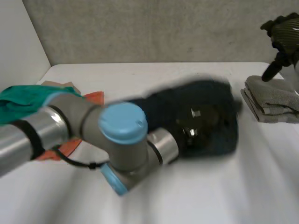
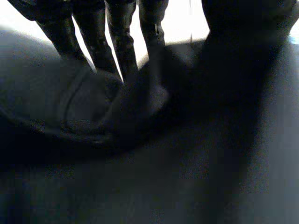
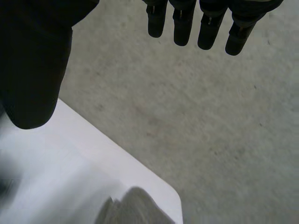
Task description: Fold the laundry.
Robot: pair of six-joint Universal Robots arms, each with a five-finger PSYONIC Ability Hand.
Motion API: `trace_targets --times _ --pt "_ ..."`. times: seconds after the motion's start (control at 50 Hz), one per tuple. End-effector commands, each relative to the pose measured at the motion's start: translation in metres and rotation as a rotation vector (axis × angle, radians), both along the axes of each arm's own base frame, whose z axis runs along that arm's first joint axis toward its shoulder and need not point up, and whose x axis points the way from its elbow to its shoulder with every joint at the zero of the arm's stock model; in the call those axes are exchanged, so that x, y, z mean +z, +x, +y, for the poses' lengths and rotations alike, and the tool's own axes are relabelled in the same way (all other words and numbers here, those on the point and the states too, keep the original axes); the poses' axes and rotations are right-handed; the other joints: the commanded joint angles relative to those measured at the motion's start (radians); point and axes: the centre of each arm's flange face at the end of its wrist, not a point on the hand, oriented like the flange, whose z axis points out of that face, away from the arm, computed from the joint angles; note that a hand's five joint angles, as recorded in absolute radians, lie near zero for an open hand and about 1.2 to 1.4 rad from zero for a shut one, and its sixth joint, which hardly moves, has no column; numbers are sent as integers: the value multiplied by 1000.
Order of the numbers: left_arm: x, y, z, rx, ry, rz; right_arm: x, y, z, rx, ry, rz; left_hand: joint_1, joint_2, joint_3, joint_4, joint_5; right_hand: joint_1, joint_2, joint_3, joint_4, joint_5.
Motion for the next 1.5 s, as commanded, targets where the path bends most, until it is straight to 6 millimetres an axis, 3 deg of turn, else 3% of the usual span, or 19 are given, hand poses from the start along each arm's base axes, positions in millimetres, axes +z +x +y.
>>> trace_targets --times 0.02,0.06,0.22,0.28,0.38,0.48,0.58,0.78,0.88,0.96,1.02,1.08,1.18,1.26,1.28,1.4,1.46,1.5 --pt "-19 8 19 -31 22 -154 -11 -14 -10 -29 31 10 -180 -214 -222 -211 -218 -48 -38 -36 -40 -48" --pt "-13 11 20 -34 -7 -175 -15 -15 -13 -25 40 13 -274 -309 -316 -306 -312 -48 -38 -36 -40 -48" --pt "51 33 15 24 -84 -112 -24 -10 -13 11 75 25 -365 -400 -408 -397 -403 -48 -38 -36 -40 -48" --pt "72 54 -1 124 -108 -90 -29 -8 -9 25 108 32 -365 -400 -408 -397 -403 -48 -38 -36 -40 -48" --pt "87 84 -26 290 -124 -94 -44 -3 1 72 236 60 -406 -441 -448 -438 -444 -48 -38 -36 -40 -48" --pt "78 106 -46 386 -101 -135 -63 12 12 155 377 104 -427 -462 -469 -459 -465 -48 -38 -36 -40 -48" --pt "63 131 -77 473 -61 -172 -84 21 11 186 452 155 -427 -462 -469 -459 -465 -48 -38 -36 -40 -48" --pt "13 131 -99 482 18 -294 -96 25 10 207 486 187 -424 -459 -466 -456 -462 -48 -38 -36 -40 -48" --pt "2 132 -99 473 33 -349 -92 25 19 233 484 249 -421 -456 -463 -453 -459 -48 -38 -36 -40 -48" --pt "-4 133 -95 471 51 -371 -71 24 36 266 415 335 -412 -447 -455 -444 -450 -48 -38 -36 -40 -48" --pt "5 136 -88 474 48 -362 -59 29 49 311 359 383 -345 -380 -387 -377 -383 -48 -38 -36 -40 -48" --pt "34 143 -74 483 8 -317 -50 38 67 398 291 456 -295 -329 -337 -327 -333 -48 -38 -36 -40 -48" --pt "51 155 -46 476 -11 -299 -54 54 94 552 242 566 -292 -327 -334 -324 -330 -48 -38 -36 -40 -48" --pt "38 165 -26 463 33 -341 -70 62 112 632 256 642 -307 -341 -349 -338 -345 -48 -38 -36 -40 -48" --pt "26 168 -20 458 56 -365 -74 63 115 642 260 657 -318 -353 -360 -350 -356 -48 -38 -36 -40 -48" --pt "-9 168 -24 463 40 -366 -103 64 125 703 303 749 -348 -382 -390 -379 -386 -48 -38 -36 -40 -48" --pt "-24 162 -34 464 19 -347 -118 66 116 684 298 765 -377 -412 -419 -409 -415 169 179 182 177 170" --pt "-28 157 -42 468 4 -333 -119 67 104 629 260 774 -374 -409 -416 -406 -412 549 560 562 558 550"
